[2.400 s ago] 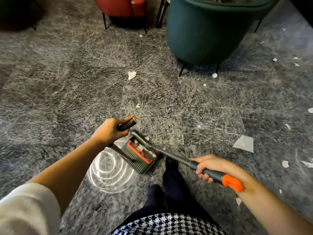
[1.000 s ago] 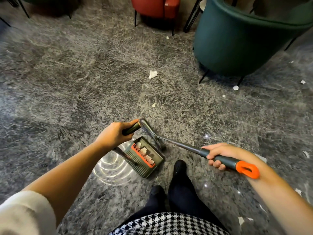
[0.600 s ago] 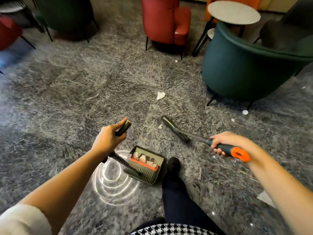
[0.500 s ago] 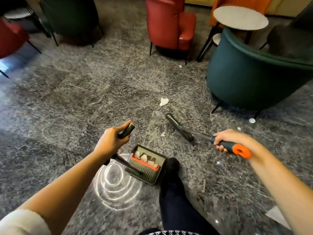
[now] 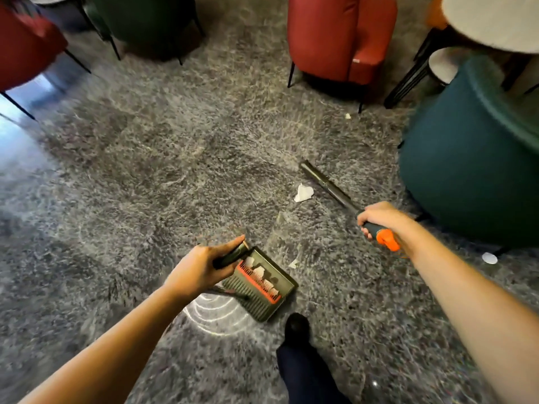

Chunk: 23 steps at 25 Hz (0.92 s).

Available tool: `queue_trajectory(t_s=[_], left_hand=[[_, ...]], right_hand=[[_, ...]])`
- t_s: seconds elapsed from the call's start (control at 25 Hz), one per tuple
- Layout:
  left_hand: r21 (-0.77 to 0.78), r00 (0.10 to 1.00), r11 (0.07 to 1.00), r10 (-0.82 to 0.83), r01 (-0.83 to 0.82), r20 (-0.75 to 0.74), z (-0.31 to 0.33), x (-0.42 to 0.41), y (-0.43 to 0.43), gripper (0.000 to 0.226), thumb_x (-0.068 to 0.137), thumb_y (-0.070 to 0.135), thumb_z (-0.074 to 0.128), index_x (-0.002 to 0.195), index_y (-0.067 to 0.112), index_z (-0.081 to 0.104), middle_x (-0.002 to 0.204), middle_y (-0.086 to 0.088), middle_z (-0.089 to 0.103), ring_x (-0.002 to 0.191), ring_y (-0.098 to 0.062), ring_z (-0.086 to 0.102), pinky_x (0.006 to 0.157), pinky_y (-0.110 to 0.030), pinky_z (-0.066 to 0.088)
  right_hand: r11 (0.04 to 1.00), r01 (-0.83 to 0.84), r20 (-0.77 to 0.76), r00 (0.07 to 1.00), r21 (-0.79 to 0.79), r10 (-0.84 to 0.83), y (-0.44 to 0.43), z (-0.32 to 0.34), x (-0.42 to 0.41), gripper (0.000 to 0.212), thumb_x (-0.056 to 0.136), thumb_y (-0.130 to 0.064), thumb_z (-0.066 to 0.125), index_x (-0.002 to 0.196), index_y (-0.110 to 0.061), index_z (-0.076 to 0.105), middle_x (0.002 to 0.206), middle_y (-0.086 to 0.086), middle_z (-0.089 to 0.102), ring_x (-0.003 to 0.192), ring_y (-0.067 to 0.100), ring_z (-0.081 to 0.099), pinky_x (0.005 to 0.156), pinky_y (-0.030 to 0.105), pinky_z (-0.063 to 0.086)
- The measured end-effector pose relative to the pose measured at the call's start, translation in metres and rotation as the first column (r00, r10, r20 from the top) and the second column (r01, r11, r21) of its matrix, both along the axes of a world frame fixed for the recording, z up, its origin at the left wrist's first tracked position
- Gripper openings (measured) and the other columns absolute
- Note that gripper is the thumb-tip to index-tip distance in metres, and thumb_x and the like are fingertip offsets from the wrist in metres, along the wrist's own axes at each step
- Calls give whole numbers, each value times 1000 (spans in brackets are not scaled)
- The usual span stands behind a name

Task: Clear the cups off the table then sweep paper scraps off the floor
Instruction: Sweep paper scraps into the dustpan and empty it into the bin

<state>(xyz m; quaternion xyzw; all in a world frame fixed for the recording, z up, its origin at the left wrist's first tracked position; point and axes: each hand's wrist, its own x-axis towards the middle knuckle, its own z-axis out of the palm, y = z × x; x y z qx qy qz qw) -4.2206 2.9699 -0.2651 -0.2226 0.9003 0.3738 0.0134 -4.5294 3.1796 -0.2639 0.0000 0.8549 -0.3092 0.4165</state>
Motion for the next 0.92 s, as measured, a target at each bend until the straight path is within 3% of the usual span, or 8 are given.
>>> queue_trajectory(t_s=[0.12,0.16,0.24,0.32,0.4,0.48,0.76,0.92], left_hand=[[-10,1000,1000,24,-24,-17,0,-24,-12,64,81,15,72,134,36,43,104,32,47,63,34,35,64,-3,38],[-10,999,999,39,-39,-7,0,-29,-17,64,81,15,72,134,36,44,103,33,48,62,33,36,63,-3,38],[3,997,998,70,-71,17,1,-34,-26,63,81,15,72,133,39,46,93,14,65,60,29,40,63,-8,40],[8,998,998,61,-62,20,2,-37,-30,61,81,14,71,133,37,48,82,4,70,59,27,42,61,-6,39],[14,999,999,38,-38,2,4,-39,-31,57,81,12,70,133,30,53,90,11,70,58,30,41,59,0,36],[11,999,999,37,-37,1,5,-42,-34,55,82,11,69,132,27,54,74,12,68,58,30,42,59,2,35],[83,1000,996,27,-26,-7,3,-37,-30,55,83,10,66,134,27,53,111,19,60,85,29,44,67,6,34],[83,1000,997,3,-1,-30,3,-28,-20,57,82,9,66,135,27,52,114,12,64,92,16,52,72,0,41]], right_hand=[[994,-92,-1,996,56,93,-26,-31,-23,15,80,8,52,70,-2,48,47,11,48,25,14,44,28,14,34],[989,-124,20,992,78,123,-29,-39,-24,10,82,6,53,76,-2,51,51,12,49,29,16,46,29,15,34],[976,-183,63,982,119,177,-27,-51,-14,9,86,4,53,94,-1,54,55,12,48,37,19,47,29,16,34],[963,-223,115,972,150,207,-13,-57,8,30,88,5,52,118,1,53,59,12,47,40,21,45,27,14,32],[963,-218,161,968,160,192,8,-52,38,47,89,6,49,136,2,41,61,12,46,42,21,44,26,12,32],[975,-180,206,967,133,150,28,-40,68,58,89,7,49,144,-4,32,61,11,46,37,19,46,27,12,32],[989,-144,374,919,34,121,65,13,154,57,87,7,48,141,-12,38,55,10,45,25,8,41,30,12,33],[998,-60,555,829,-36,70,80,37,167,47,89,10,38,132,-8,43,54,9,42,28,9,39,29,12,31]])
